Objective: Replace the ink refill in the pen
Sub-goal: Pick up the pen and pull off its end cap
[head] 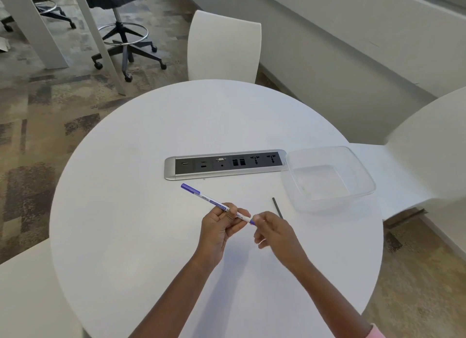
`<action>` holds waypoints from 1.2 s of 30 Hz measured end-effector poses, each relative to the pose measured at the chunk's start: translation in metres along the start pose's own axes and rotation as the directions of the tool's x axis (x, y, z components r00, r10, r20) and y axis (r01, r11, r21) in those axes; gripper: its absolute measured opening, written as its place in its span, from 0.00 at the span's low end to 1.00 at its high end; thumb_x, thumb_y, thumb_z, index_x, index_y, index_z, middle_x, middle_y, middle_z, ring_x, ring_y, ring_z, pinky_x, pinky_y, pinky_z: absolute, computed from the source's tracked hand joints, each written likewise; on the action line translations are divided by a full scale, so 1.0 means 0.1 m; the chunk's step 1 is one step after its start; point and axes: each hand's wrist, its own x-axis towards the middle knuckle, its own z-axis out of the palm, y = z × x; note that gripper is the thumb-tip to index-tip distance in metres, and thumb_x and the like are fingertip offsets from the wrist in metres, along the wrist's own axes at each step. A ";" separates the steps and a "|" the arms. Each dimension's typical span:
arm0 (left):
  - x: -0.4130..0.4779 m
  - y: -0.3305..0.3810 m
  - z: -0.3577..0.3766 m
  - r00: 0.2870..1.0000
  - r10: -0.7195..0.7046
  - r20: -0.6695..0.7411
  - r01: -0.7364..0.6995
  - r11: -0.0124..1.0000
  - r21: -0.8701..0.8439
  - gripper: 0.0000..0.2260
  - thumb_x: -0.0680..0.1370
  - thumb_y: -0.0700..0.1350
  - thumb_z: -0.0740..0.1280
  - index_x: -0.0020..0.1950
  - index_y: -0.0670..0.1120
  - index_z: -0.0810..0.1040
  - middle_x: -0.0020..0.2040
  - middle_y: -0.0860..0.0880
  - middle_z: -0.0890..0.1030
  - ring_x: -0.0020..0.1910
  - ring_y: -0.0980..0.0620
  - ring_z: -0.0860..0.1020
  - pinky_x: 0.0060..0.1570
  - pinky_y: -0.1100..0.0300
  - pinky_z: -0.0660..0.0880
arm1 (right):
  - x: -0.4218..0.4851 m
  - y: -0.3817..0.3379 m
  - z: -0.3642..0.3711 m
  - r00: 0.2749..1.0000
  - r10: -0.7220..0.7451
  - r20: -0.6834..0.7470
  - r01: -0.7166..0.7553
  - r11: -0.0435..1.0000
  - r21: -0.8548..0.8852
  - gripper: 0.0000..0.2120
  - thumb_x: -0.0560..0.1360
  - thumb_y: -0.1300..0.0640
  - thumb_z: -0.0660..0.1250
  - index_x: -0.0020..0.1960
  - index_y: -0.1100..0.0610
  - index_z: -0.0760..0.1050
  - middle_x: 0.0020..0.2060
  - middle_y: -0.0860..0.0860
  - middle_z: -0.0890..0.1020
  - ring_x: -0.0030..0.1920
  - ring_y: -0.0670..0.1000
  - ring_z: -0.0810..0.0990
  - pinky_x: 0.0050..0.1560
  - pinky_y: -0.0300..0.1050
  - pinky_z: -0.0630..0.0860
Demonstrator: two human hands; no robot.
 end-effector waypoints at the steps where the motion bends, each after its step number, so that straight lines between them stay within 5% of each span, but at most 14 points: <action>1: 0.00 0.00 0.00 1.000 -0.001 -0.003 0.001 1.000 -0.006 0.07 0.77 0.38 0.61 0.40 0.41 0.75 0.34 0.46 0.85 0.35 0.51 0.83 0.35 0.66 0.79 | -0.02 0.02 0.01 0.991 -0.120 -0.055 0.111 0.983 -0.143 0.06 0.75 0.54 0.63 0.42 0.54 0.75 0.29 0.50 0.75 0.33 0.49 0.75 0.35 0.41 0.74; 4: 0.00 -0.01 -0.01 1.000 -0.004 -0.018 0.004 1.000 -0.008 0.06 0.77 0.38 0.61 0.41 0.41 0.76 0.34 0.46 0.85 0.35 0.51 0.83 0.35 0.65 0.79 | -0.06 0.09 0.05 0.924 -0.373 -0.085 0.299 0.843 -0.446 0.02 0.73 0.58 0.66 0.44 0.56 0.74 0.34 0.48 0.76 0.36 0.48 0.74 0.37 0.38 0.72; 8: -0.01 -0.02 0.01 1.000 -0.004 -0.022 0.004 1.000 -0.012 0.06 0.76 0.39 0.61 0.41 0.41 0.76 0.34 0.46 0.85 0.36 0.50 0.84 0.34 0.65 0.79 | -0.04 0.07 0.06 0.879 -0.472 -0.071 0.352 0.741 -0.572 0.04 0.75 0.61 0.64 0.45 0.61 0.76 0.38 0.54 0.78 0.36 0.48 0.70 0.37 0.40 0.68; 12: 0.00 -0.02 0.03 1.000 0.000 -0.006 0.000 1.000 -0.013 0.07 0.76 0.38 0.61 0.40 0.41 0.76 0.34 0.45 0.85 0.36 0.50 0.84 0.35 0.65 0.80 | -0.04 0.06 0.04 0.916 -0.391 -0.092 0.299 0.816 -0.496 0.07 0.76 0.63 0.61 0.42 0.60 0.77 0.34 0.51 0.75 0.35 0.49 0.71 0.35 0.36 0.65; 15: -0.01 -0.02 0.02 1.000 0.011 0.007 -0.011 1.000 0.026 0.06 0.76 0.39 0.62 0.40 0.42 0.75 0.35 0.46 0.85 0.35 0.51 0.83 0.36 0.65 0.79 | 0.00 0.02 0.02 0.991 -0.113 -0.065 0.100 0.980 -0.174 0.14 0.77 0.63 0.58 0.34 0.56 0.75 0.26 0.47 0.73 0.29 0.46 0.72 0.29 0.30 0.66; 17: -0.02 -0.03 0.01 1.000 0.017 0.011 -0.018 0.998 0.053 0.06 0.76 0.40 0.62 0.40 0.42 0.75 0.35 0.47 0.85 0.36 0.51 0.83 0.36 0.65 0.79 | 0.03 -0.01 -0.02 0.996 0.076 0.056 -0.080 0.993 0.084 0.17 0.77 0.61 0.58 0.31 0.57 0.75 0.21 0.46 0.73 0.24 0.45 0.71 0.26 0.32 0.66; 19: -0.04 -0.04 0.00 1.000 0.017 0.007 -0.018 0.998 0.059 0.06 0.77 0.40 0.61 0.40 0.41 0.75 0.35 0.47 0.85 0.36 0.51 0.83 0.37 0.65 0.79 | 0.04 -0.03 -0.05 0.981 0.151 0.125 -0.170 0.972 0.163 0.17 0.77 0.58 0.59 0.32 0.58 0.77 0.20 0.46 0.73 0.22 0.44 0.71 0.26 0.34 0.66; 24: -0.03 -0.04 0.01 1.000 0.016 -0.018 -0.015 1.000 0.024 0.06 0.77 0.39 0.61 0.41 0.41 0.75 0.35 0.46 0.85 0.36 0.51 0.83 0.36 0.65 0.79 | -0.04 0.02 0.03 0.994 -0.086 -0.070 0.077 0.990 -0.122 0.07 0.75 0.56 0.63 0.38 0.52 0.75 0.27 0.47 0.74 0.29 0.45 0.72 0.29 0.29 0.67; 30: -0.03 -0.03 0.03 0.999 0.017 -0.035 -0.016 1.000 0.009 0.06 0.76 0.39 0.62 0.42 0.42 0.76 0.35 0.46 0.85 0.37 0.50 0.84 0.35 0.65 0.79 | -0.06 0.07 0.07 0.904 -0.414 -0.107 0.313 0.811 -0.494 0.02 0.74 0.61 0.65 0.44 0.60 0.74 0.38 0.54 0.78 0.38 0.52 0.73 0.38 0.38 0.67; 33: -0.02 -0.02 0.03 1.000 0.017 -0.019 -0.017 1.000 0.000 0.06 0.76 0.39 0.62 0.41 0.42 0.76 0.35 0.46 0.85 0.37 0.50 0.84 0.36 0.65 0.79 | -0.04 0.06 0.06 0.907 -0.411 -0.093 0.317 0.810 -0.493 0.04 0.75 0.61 0.63 0.43 0.60 0.76 0.35 0.51 0.74 0.36 0.49 0.70 0.36 0.35 0.64; 36: -0.02 -0.02 0.02 1.000 0.024 -0.003 -0.024 1.000 0.021 0.06 0.76 0.40 0.62 0.40 0.42 0.76 0.35 0.46 0.85 0.36 0.51 0.83 0.36 0.65 0.80 | -0.04 0.03 0.05 0.967 -0.235 -0.102 0.196 0.935 -0.295 0.11 0.75 0.62 0.61 0.36 0.55 0.76 0.29 0.48 0.73 0.32 0.46 0.70 0.34 0.34 0.65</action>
